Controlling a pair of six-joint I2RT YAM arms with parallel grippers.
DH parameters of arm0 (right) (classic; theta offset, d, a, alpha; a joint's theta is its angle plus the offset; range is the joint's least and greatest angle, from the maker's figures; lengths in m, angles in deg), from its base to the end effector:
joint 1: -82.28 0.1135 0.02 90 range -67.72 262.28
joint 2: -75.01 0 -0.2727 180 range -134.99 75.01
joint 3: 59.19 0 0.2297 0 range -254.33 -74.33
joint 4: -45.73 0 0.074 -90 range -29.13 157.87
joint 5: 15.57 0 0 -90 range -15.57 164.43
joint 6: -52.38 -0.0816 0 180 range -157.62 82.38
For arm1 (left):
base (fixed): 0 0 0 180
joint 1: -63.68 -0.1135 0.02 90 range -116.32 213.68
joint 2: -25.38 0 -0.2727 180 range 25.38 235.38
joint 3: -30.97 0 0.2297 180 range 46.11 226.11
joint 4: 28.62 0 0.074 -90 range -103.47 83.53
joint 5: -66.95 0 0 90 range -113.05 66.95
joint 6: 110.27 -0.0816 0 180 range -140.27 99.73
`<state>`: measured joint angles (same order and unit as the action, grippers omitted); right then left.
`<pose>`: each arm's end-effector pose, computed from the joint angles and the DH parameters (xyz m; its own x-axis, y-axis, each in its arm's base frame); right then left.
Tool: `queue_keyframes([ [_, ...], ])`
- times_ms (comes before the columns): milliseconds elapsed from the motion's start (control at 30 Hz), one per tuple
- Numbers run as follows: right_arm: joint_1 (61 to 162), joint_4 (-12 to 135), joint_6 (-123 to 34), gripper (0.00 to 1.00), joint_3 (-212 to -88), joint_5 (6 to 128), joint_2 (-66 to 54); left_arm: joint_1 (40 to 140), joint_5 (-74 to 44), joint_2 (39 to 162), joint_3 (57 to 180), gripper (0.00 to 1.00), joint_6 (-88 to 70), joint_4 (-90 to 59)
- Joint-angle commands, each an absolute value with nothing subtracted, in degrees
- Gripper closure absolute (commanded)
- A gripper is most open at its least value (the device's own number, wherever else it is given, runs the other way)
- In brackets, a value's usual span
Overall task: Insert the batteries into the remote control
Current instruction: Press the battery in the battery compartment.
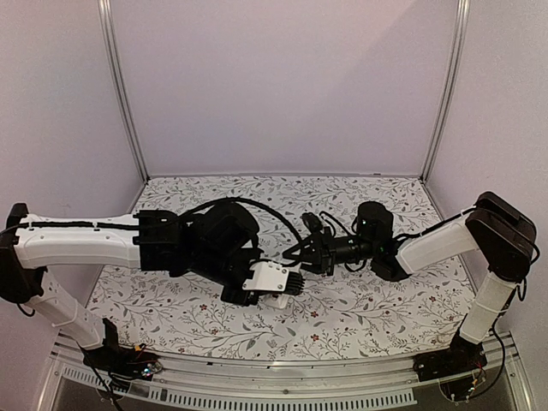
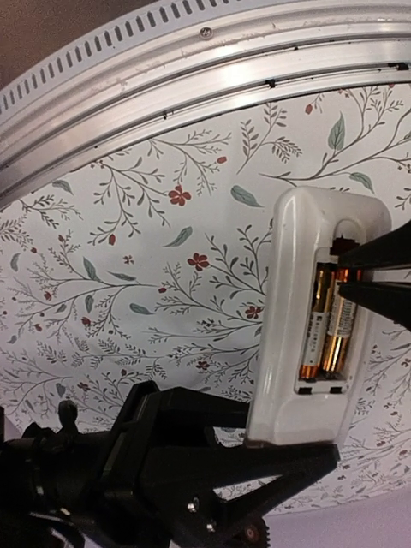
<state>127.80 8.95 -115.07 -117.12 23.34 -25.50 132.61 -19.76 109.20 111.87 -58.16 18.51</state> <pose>0.2094 0.3038 0.2135 -0.9823 -0.1253 -0.1394 -0.1461 0.0460 0.9882 0.1106 -0.3002 0.2537 0.3628 0.7639 -0.5338 0.9149 -0.1832 0.3596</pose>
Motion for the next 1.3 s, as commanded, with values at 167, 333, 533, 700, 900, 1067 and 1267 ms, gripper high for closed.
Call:
queue_keyframes([
  [167,128.8,-5.3,-123.2,1.00,-117.8,20.8,-23.4,133.0,-26.6,113.5,113.2,0.94,-57.7,20.3],
  [333,128.9,-4.9,-122.9,1.00,-117.5,20.7,-22.8,133.0,-27.5,114.5,113.6,0.95,-57.3,20.7],
  [533,128.9,1.4,-119.3,1.00,-117.4,21.2,-21.1,133.1,-27.8,113.2,114.3,0.93,-56.6,20.6],
  [700,128.8,16.8,-108.5,1.00,-118.2,23.0,-18.2,133.8,-28.2,109.4,117.4,0.85,-53.4,19.4],
  [900,127.9,27.0,-98.5,1.00,-119.3,25.0,-14.7,133.8,-28.0,103.0,116.7,0.60,-47.4,15.1],
  [1067,127.1,28.5,-95.1,1.00,-119.3,25.8,-12.7,133.5,-32.8,99.4,112.9,0.34,-36.5,10.7],
  [1267,126.9,30.7,-91.8,1.00,-119.7,27.9,-9.0,132.4,-33.0,98.1,108.9,0.14,-18.0,7.1],
])
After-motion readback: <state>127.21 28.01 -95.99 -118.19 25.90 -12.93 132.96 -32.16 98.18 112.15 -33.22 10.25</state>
